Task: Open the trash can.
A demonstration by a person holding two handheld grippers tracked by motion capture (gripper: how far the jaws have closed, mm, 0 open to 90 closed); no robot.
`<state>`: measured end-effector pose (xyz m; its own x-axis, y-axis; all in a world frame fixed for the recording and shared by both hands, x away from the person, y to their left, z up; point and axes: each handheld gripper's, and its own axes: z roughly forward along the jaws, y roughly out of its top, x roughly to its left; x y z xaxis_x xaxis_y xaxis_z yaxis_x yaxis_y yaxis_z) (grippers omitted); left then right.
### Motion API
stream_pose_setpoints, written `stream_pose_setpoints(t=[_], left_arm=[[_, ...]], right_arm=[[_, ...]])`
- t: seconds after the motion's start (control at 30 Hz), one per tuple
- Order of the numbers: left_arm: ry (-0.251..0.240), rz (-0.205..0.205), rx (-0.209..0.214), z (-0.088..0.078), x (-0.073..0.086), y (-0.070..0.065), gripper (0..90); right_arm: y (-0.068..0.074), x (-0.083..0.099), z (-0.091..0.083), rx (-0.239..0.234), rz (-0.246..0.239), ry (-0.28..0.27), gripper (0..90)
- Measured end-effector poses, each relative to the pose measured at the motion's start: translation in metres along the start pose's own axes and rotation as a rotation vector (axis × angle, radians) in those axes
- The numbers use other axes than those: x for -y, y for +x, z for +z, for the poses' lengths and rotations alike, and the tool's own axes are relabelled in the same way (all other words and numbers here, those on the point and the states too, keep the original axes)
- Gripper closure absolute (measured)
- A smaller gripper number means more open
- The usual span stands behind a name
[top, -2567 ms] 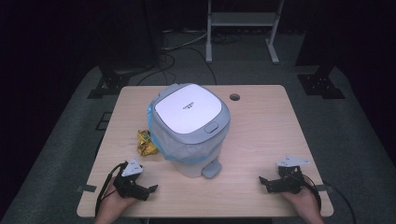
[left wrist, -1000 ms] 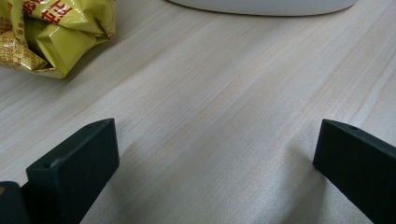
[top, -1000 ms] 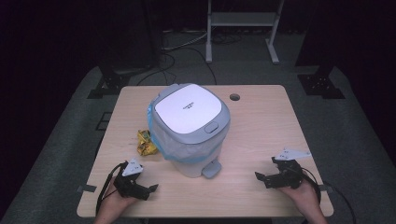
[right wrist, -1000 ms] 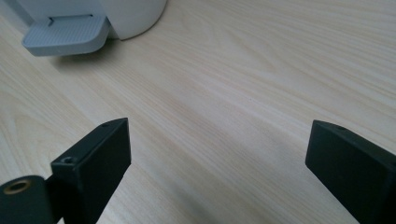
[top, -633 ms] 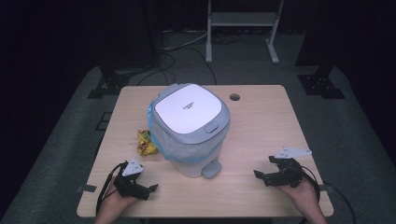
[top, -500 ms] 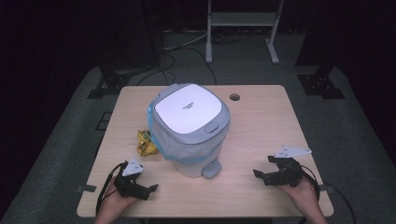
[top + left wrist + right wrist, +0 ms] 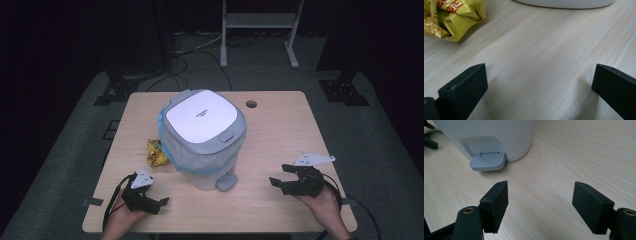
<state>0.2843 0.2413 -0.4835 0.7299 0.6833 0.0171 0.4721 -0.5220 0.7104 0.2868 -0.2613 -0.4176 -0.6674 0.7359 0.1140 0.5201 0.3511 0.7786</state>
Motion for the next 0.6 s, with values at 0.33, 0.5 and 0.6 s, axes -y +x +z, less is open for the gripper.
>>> stream_pose_setpoints(t=[0.33, 0.5, 0.6], left_arm=[[0.000, -0.002, 0.001, 0.000, 0.000, 0.000, 0.0], [0.000, -0.003, 0.001, 0.000, 0.000, 0.000, 0.0], [0.002, 0.000, 0.001, 0.000, 0.000, 0.000, 0.0]], right_arm=[[0.005, -0.009, -0.003, -0.028, -0.007, -0.026, 38.9], [0.009, -0.014, -0.005, -0.056, -0.009, -0.031, 44.2], [0.011, -0.018, -0.006, -0.069, -0.016, -0.036, 47.2]])
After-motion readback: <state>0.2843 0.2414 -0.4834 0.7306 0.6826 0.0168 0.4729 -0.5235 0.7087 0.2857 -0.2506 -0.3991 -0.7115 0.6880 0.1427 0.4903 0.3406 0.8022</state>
